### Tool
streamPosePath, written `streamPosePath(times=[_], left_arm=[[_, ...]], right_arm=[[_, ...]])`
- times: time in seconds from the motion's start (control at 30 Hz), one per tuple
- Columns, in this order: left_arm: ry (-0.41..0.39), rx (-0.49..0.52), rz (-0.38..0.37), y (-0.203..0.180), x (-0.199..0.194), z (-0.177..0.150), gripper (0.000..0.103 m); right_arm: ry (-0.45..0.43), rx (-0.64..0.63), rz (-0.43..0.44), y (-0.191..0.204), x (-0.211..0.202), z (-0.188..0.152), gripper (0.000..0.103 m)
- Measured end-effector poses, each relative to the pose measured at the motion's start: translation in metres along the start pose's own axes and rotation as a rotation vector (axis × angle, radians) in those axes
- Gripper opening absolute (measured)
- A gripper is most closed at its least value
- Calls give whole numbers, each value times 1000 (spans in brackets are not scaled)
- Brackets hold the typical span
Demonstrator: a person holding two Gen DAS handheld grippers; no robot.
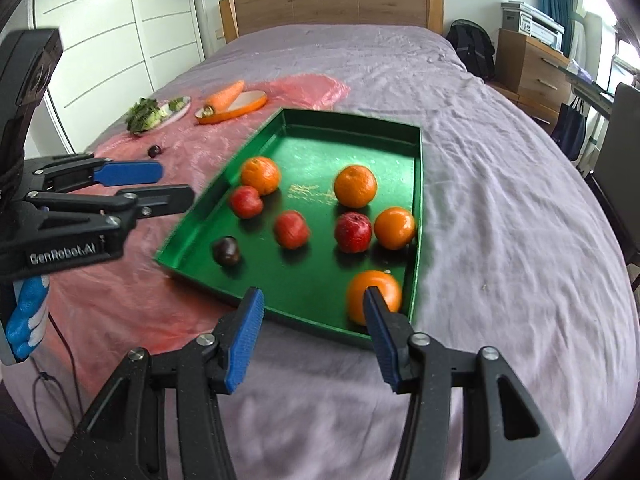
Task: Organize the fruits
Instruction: 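Lower the red apple and orange into the tray and open both grippers, then lift both grippers away from the tray toward the remaining apple and plum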
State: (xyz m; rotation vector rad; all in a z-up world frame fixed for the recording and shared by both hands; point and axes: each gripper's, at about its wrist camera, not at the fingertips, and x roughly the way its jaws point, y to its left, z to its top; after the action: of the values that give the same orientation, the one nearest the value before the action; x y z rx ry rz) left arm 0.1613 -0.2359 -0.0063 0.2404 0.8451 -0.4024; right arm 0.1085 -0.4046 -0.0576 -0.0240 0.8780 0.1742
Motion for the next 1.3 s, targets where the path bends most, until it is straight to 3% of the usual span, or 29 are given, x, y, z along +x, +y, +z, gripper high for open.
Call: streamPosePath(times=[0.17,0.27,0.43,0.67,0.83,1.03,1.3], left_arm=[[-50,-87,66,31,-55,-15,48],[-97,-166,107,58,-96,-29,48],[-183,-317,179,118,-171,-64,53],[-255,-421,299,188,-247,-123,54],[-259,-481,371,219,-270,-169,54],[-206,-572,457,255,-271,-226,54],[-65,-679,524,290,-246,-296,54]], right_arm=[[-40,-11,12,31,-36,4,94],[-70,-27,13,53,-60,5,100],[-129,-45,16,94,-102,6,103],[-179,-35,19,139,-137,1,103],[-158,-50,43,169,-143,-11,103],[-58,-83,109,195,-126,-39,103],[69,-138,163,226,-88,-54,103]])
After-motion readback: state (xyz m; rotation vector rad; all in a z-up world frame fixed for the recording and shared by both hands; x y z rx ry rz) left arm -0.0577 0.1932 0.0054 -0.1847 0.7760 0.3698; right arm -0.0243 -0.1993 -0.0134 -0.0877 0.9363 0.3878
